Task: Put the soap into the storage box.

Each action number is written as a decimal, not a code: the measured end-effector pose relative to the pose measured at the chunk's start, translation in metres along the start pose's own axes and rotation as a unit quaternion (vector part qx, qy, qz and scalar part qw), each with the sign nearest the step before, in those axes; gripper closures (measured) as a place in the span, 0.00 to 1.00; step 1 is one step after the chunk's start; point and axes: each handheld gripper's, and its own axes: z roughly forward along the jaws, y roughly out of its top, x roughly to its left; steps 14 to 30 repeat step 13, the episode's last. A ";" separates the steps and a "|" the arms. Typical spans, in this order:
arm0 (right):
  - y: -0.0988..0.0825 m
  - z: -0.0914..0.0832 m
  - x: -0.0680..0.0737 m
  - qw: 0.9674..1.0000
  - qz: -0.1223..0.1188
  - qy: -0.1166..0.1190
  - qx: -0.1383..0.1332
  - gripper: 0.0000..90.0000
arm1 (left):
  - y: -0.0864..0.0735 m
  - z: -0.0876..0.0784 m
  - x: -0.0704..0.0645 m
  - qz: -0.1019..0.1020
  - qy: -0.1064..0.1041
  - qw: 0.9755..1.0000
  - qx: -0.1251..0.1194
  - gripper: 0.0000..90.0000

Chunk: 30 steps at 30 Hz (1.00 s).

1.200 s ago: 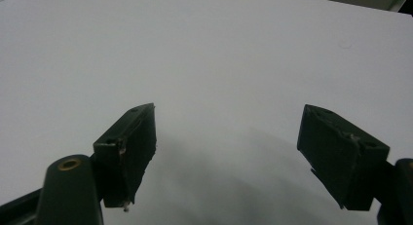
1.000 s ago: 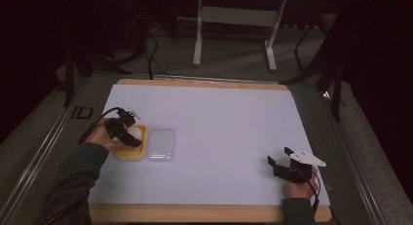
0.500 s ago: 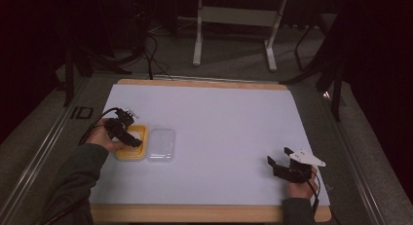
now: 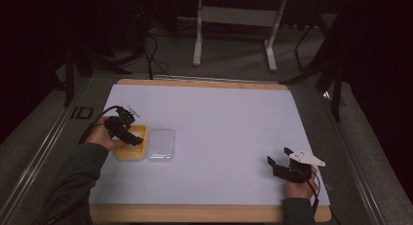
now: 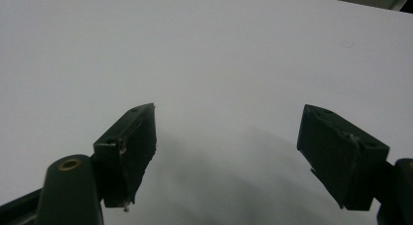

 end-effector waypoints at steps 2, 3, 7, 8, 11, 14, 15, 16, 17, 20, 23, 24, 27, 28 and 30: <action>0.000 0.000 0.000 1.000 0.000 0.000 0.001 0.24 | 0.001 -0.002 -0.003 0.003 -0.001 1.000 -0.005 0.30; 0.000 0.000 0.000 1.000 0.001 0.000 0.001 0.24 | 0.001 -0.002 -0.004 0.005 -0.001 1.000 -0.005 0.31; 0.000 0.001 0.000 1.000 0.001 0.001 0.003 0.24 | 0.002 -0.006 -0.009 0.012 -0.002 1.000 -0.022 0.34; 0.000 0.001 0.000 1.000 0.002 0.002 0.006 0.24 | 0.002 -0.006 -0.009 0.012 -0.002 1.000 -0.022 0.35; 0.001 0.004 0.000 1.000 0.001 0.003 0.021 0.24 | 0.002 -0.009 -0.019 0.023 0.000 0.999 -0.042 0.37; 0.002 0.007 0.000 0.999 0.000 0.004 0.034 0.24 | 0.001 -0.010 -0.023 0.024 -0.002 0.998 -0.050 0.37; 0.002 0.007 0.000 0.999 0.000 0.004 0.034 0.24 | 0.001 -0.010 -0.023 0.024 -0.002 0.998 -0.050 0.37; 0.002 0.007 0.000 0.999 0.000 0.004 0.034 0.24 | 0.001 -0.010 -0.023 0.024 -0.002 0.998 -0.050 0.37; 0.002 0.007 0.000 0.999 0.000 0.004 0.034 0.24 | 0.001 -0.010 -0.023 0.024 -0.002 0.998 -0.050 0.37; 0.002 0.007 0.000 0.999 0.000 0.004 0.034 0.24 | 0.001 -0.010 -0.023 0.024 -0.002 0.998 -0.050 0.37; 0.002 0.007 0.000 0.999 0.000 0.004 0.034 0.24 | 0.001 -0.010 -0.023 0.024 -0.002 0.998 -0.050 0.37; 0.002 0.007 0.000 0.999 0.000 0.004 0.034 0.24 | 0.001 -0.010 -0.023 0.024 -0.002 0.998 -0.050 0.37; 0.002 0.007 0.000 0.999 0.000 0.004 0.034 0.24 | 0.001 -0.010 -0.023 0.024 -0.002 0.998 -0.050 0.37; 0.002 0.007 0.000 0.999 0.000 0.004 0.034 0.24 | 0.001 -0.010 -0.023 0.024 -0.002 0.998 -0.050 0.37; 0.002 0.007 0.000 0.999 0.000 0.004 0.034 0.24 | 0.001 -0.010 -0.023 0.024 -0.002 0.998 -0.050 0.37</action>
